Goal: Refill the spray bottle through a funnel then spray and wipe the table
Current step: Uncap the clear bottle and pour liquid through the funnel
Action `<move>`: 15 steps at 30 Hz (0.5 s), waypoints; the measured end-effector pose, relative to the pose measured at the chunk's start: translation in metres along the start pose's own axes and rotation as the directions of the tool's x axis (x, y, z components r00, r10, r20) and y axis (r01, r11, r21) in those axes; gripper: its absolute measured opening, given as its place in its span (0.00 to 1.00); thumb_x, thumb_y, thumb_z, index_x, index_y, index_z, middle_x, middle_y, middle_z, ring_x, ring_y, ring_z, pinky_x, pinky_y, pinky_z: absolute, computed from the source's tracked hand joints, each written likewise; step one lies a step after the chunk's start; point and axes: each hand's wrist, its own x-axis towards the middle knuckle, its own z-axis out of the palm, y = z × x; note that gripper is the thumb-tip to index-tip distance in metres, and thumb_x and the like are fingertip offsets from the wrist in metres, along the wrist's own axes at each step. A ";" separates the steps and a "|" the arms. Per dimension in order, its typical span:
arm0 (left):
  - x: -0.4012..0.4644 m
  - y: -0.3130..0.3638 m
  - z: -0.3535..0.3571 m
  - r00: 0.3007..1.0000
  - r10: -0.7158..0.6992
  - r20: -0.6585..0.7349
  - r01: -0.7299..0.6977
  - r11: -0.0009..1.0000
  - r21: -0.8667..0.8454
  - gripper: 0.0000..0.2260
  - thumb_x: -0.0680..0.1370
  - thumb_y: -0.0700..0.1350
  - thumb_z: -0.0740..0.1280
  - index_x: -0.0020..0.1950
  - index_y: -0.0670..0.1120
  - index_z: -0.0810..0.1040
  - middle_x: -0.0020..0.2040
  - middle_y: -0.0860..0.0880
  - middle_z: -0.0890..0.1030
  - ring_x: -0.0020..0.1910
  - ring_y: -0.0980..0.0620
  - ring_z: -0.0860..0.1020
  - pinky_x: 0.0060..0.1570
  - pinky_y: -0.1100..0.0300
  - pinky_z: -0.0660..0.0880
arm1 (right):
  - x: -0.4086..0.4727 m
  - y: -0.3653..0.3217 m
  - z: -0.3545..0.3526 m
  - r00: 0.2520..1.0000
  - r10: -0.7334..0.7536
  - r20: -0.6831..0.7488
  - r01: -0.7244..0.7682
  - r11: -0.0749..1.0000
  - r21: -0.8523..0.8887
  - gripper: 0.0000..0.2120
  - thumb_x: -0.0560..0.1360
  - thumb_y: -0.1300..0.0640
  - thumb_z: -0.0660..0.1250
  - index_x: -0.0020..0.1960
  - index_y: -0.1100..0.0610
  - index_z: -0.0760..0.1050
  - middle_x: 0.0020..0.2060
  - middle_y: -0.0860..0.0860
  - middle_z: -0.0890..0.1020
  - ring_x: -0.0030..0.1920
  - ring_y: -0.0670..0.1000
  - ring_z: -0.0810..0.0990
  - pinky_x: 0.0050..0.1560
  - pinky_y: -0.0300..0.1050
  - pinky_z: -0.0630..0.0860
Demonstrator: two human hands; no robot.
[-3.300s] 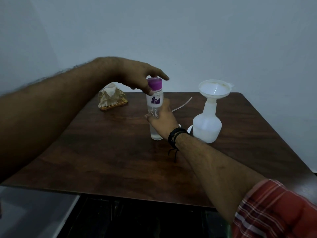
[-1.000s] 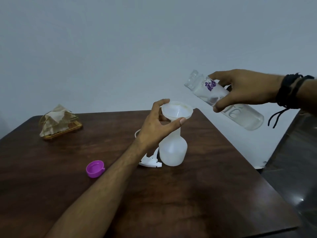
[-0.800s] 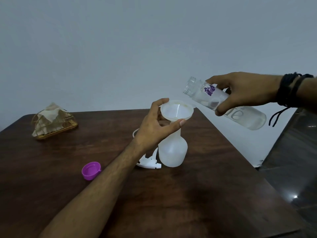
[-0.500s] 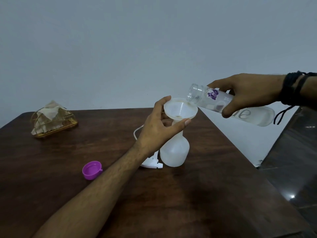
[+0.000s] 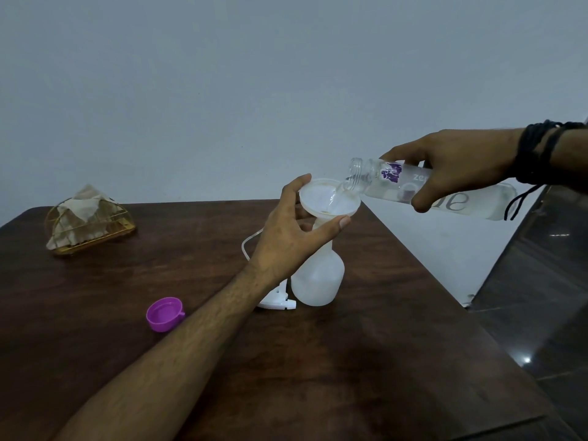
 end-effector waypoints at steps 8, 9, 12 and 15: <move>0.000 -0.001 -0.002 1.000 -0.017 0.000 0.017 1.000 -0.006 0.40 0.70 0.57 0.77 0.77 0.55 0.61 0.71 0.49 0.73 0.64 0.51 0.78 0.63 0.55 0.78 | -0.002 -0.003 -0.007 0.999 0.033 -0.005 -0.033 0.999 -0.008 0.37 0.65 0.50 0.79 0.69 0.37 0.69 0.51 0.41 0.81 0.45 0.46 0.81 0.51 0.46 0.76; 0.000 -0.001 -0.003 1.000 -0.018 0.000 0.018 1.000 -0.002 0.40 0.71 0.57 0.77 0.78 0.55 0.61 0.71 0.49 0.72 0.64 0.51 0.77 0.63 0.55 0.77 | -0.002 -0.003 -0.007 0.999 0.036 0.000 -0.036 0.999 -0.007 0.37 0.62 0.48 0.79 0.69 0.37 0.70 0.51 0.41 0.81 0.45 0.46 0.81 0.52 0.47 0.77; 0.001 0.000 -0.004 1.000 -0.018 0.001 0.018 1.000 0.002 0.40 0.71 0.57 0.77 0.78 0.55 0.60 0.71 0.50 0.71 0.63 0.52 0.77 0.60 0.60 0.77 | -0.002 -0.004 -0.008 0.999 0.043 0.002 -0.043 0.999 -0.014 0.38 0.63 0.49 0.79 0.69 0.37 0.70 0.52 0.42 0.81 0.44 0.46 0.81 0.49 0.45 0.75; 0.002 0.000 -0.004 1.000 -0.013 -0.004 0.013 1.000 -0.001 0.40 0.71 0.57 0.77 0.78 0.56 0.60 0.69 0.53 0.71 0.62 0.54 0.77 0.58 0.64 0.76 | -0.003 -0.005 -0.008 0.999 0.051 -0.002 -0.051 0.998 -0.022 0.37 0.64 0.51 0.79 0.70 0.38 0.70 0.52 0.42 0.81 0.44 0.47 0.81 0.49 0.45 0.75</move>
